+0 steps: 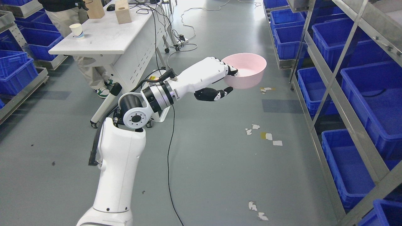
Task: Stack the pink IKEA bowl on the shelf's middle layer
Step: 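Hold the pink bowl raised in the left hand while driving to the shelf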
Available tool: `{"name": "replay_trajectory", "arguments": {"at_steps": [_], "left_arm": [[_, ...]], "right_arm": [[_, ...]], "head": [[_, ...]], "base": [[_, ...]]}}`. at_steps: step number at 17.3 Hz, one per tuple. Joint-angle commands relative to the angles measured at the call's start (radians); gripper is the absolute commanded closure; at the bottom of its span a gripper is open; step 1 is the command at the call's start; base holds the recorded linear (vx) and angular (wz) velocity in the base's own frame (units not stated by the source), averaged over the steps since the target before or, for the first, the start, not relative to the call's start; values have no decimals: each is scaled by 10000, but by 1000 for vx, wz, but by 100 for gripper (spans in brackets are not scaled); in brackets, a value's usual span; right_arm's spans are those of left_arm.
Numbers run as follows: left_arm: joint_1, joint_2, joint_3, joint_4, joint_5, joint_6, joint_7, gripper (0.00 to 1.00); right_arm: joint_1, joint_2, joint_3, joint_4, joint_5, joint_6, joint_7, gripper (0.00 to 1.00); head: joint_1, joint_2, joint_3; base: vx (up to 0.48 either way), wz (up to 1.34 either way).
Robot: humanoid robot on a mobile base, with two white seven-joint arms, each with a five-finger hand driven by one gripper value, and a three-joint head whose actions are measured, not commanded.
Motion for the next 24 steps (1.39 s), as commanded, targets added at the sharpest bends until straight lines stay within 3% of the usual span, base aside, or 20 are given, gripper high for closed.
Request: {"name": "replay_trajectory", "arguments": {"at_steps": [1, 24], "left_arm": [[180, 175, -40, -210, 33, 132, 16, 99], [379, 175, 206, -318, 94, 300, 16, 97]], "right_arm": [[216, -175, 0, -174, 0, 6, 9, 0], [216, -175, 0, -174, 0, 6, 9, 0]], "head": [[0, 0, 0], [0, 0, 0]], "base": [[210, -90], [280, -33]]}}
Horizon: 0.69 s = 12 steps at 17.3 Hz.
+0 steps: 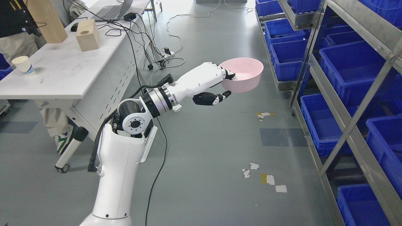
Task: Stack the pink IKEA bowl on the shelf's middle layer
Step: 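Hold the pink bowl raised in the left hand while driving to the shelf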
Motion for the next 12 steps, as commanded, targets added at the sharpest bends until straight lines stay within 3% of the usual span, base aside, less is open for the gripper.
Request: {"name": "replay_trajectory", "arguments": {"at_steps": [1, 12], "left_arm": [[22, 175, 149, -37, 42, -60, 14, 97], [-40, 175, 149, -22, 57, -76, 106, 97]], "right_arm": [[215, -175, 0, -175, 0, 6, 5, 0], [215, -175, 0, -175, 0, 6, 5, 0]], "head": [[0, 0, 0], [0, 0, 0]], "base": [[368, 34], [299, 104]]}}
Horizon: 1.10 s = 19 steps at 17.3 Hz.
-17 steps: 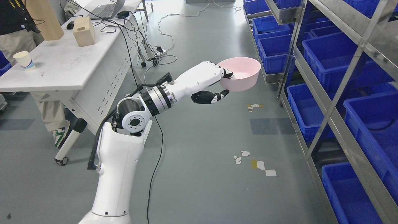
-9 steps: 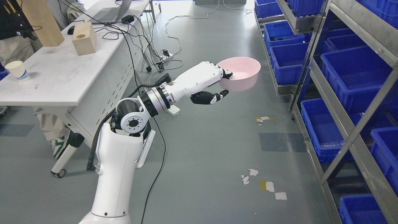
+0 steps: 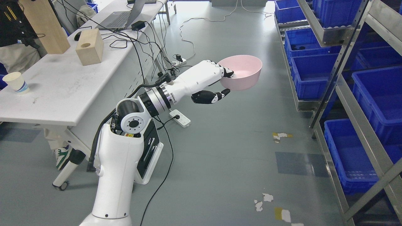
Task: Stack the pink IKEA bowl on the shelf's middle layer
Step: 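Hold the pink bowl raised in the left hand while driving to the shelf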
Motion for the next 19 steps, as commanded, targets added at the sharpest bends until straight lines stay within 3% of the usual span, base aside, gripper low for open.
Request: {"name": "replay_trajectory", "arguments": {"at_steps": [1, 19], "left_arm": [[-31, 174, 39, 2, 17, -4, 29, 97], [-322, 174, -943, 63, 294, -20, -17, 97]], "right_arm": [[215, -175, 0, -175, 0, 6, 0, 0], [215, -175, 0, -175, 0, 6, 0, 0]], "head": [[0, 0, 0], [0, 0, 0]], "base": [[260, 106], [171, 11]]}}
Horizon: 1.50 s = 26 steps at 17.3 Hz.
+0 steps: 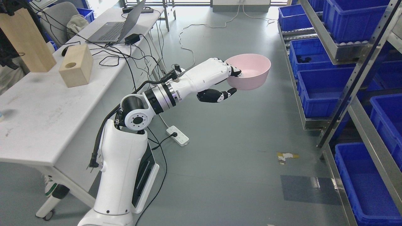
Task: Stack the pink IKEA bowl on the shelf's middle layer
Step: 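Hold the pink bowl raised in the left hand while driving to the shelf, then move the held bowl over the pink bowl stack on the middle shelf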
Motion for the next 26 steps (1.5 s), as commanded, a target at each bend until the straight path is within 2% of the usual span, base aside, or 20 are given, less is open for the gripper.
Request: {"name": "replay_trajectory", "arguments": {"at_steps": [1, 7, 14, 20, 21, 23, 26], "left_arm": [[-24, 174, -440, 26, 94, -9, 56, 97], [-55, 174, -440, 26, 384, 22, 103, 97], [-714, 174, -593, -5, 952, -86, 103, 97], [-2139, 174, -134, 147, 938, 6, -5, 97], [-2339, 174, -27, 437, 816, 128, -20, 97], [-2890, 174, 295, 1264, -467, 206, -51, 97], [-3169, 259, 342, 1697, -2049, 206, -509, 97]], "right_arm": [[218, -175, 0, -174, 0, 6, -4, 0], [218, -175, 0, -174, 0, 6, -4, 0], [218, -175, 0, -174, 0, 6, -4, 0], [218, -175, 0, -174, 0, 6, -4, 0], [218, -175, 0, -174, 0, 6, -4, 0], [218, -175, 0, -174, 0, 6, -4, 0], [218, -175, 0, -174, 0, 6, -4, 0]], "head": [[0, 0, 0], [0, 0, 0], [0, 0, 0], [0, 0, 0], [0, 0, 0], [0, 0, 0], [0, 0, 0]], "base": [[137, -223], [84, -493], [73, -955], [55, -1013], [49, -1303], [56, -1305], [62, -1173]]}}
